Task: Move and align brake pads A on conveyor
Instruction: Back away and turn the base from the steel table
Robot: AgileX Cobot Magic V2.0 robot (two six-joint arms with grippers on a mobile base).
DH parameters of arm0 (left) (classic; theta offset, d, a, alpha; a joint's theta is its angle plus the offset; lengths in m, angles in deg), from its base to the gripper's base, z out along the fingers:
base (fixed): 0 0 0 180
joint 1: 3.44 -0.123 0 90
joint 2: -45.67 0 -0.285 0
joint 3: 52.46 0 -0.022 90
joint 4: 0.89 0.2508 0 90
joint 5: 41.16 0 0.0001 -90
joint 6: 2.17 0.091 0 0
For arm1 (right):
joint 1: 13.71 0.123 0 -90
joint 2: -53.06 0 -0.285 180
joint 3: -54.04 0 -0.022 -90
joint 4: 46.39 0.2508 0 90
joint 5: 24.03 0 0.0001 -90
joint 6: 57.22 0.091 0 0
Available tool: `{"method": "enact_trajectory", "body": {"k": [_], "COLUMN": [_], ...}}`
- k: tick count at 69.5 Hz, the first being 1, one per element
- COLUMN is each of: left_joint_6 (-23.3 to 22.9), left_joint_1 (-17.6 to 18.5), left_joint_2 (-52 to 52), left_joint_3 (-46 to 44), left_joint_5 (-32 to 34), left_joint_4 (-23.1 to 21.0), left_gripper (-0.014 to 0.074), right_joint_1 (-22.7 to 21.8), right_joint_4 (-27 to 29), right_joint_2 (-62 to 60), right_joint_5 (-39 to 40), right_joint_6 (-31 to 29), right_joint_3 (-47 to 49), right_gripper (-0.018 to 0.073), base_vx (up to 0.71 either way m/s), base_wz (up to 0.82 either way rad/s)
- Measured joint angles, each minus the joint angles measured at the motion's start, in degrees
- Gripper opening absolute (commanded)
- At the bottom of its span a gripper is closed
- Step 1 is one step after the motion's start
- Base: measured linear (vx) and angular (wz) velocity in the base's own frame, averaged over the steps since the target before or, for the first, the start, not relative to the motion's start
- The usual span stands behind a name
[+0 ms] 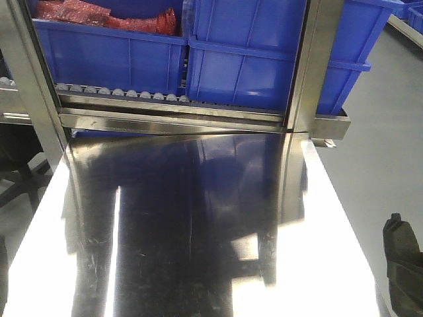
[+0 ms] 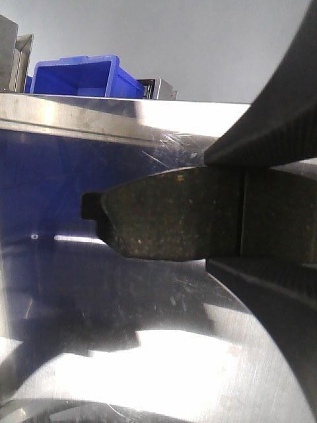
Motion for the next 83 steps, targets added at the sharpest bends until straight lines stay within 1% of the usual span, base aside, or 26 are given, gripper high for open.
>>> {"method": "enact_trajectory", "body": {"k": [83], "left_joint_6": [0.0], "left_joint_1": [0.0], "left_joint_2": [0.0], "left_joint_3": [0.0], "left_joint_5": [0.0], "left_joint_4": [0.0], "left_gripper": [0.0174], "right_joint_1": [0.0], "right_joint_4": [0.0], "right_joint_2": [0.0], "right_joint_5": [0.0], "right_joint_6": [0.0], "right_joint_3": [0.0], "right_gripper": [0.0177], "base_vx": [0.00], "base_wz": [0.00]}}
